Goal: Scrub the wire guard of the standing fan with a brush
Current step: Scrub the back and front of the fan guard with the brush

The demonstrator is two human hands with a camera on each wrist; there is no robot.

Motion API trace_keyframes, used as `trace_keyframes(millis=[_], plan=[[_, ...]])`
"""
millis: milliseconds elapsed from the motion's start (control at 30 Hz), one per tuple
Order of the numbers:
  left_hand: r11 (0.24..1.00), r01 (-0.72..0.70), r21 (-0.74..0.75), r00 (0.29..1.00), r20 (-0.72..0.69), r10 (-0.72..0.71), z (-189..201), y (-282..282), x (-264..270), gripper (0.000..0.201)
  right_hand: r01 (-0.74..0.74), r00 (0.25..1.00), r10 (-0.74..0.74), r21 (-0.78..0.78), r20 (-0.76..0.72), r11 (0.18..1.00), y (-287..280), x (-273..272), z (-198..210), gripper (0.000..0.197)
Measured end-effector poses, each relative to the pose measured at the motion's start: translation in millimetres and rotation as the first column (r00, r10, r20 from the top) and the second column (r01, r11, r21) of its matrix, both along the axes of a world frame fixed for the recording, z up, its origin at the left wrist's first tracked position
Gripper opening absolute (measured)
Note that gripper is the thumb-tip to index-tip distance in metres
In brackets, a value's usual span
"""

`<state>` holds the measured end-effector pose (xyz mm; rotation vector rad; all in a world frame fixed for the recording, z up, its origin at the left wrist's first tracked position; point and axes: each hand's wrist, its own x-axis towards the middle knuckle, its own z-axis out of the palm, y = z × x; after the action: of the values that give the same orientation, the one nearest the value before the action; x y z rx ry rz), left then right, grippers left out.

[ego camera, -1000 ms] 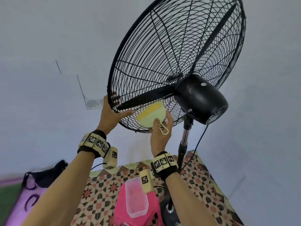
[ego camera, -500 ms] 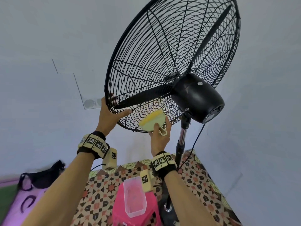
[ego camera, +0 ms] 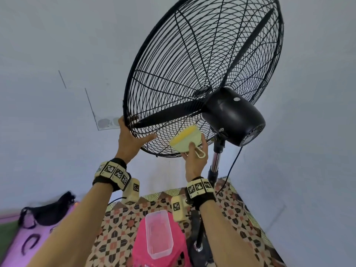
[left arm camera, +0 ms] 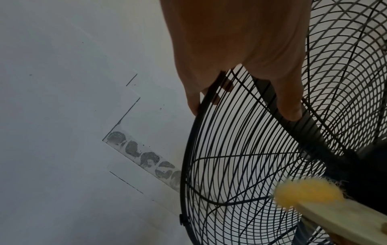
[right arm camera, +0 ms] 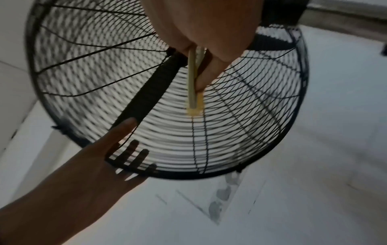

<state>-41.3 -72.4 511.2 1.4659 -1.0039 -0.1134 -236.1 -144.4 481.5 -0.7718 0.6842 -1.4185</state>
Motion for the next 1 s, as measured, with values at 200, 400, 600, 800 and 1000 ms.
trace_keyframes(millis=[200,400,600,800,1000], plan=[[1.0,-0.004,-0.019,1.0,0.018,0.004,-1.0,-2.7,-2.5,0.115,-0.033,0.999,0.035,-0.094,0.025,0.995,-14.2,-12.0,18.6,0.05],[1.0,-0.01,-0.008,1.0,-0.007,0.01,-1.9,0.9,-2.9,0.12,-0.042,0.998,0.041,-0.02,-0.05,0.999,-5.1,-8.9,-2.4,0.052],[1.0,-0.008,-0.017,1.0,0.009,0.008,0.1,-0.5,-5.9,0.111,-0.045,0.999,0.046,-0.133,0.002,0.99,-15.9,-18.2,16.3,0.052],[1.0,-0.013,-0.016,1.0,-0.005,0.012,-0.4,2.2,-5.6,0.112,-0.07,0.998,0.07,-0.007,-0.008,0.998,-12.2,-6.9,1.0,0.051],[1.0,-0.01,-0.015,1.0,0.009,0.01,0.3,1.1,-8.2,0.113,-0.101,0.994,0.103,-0.091,0.021,0.991,-23.9,-29.4,8.6,0.052]])
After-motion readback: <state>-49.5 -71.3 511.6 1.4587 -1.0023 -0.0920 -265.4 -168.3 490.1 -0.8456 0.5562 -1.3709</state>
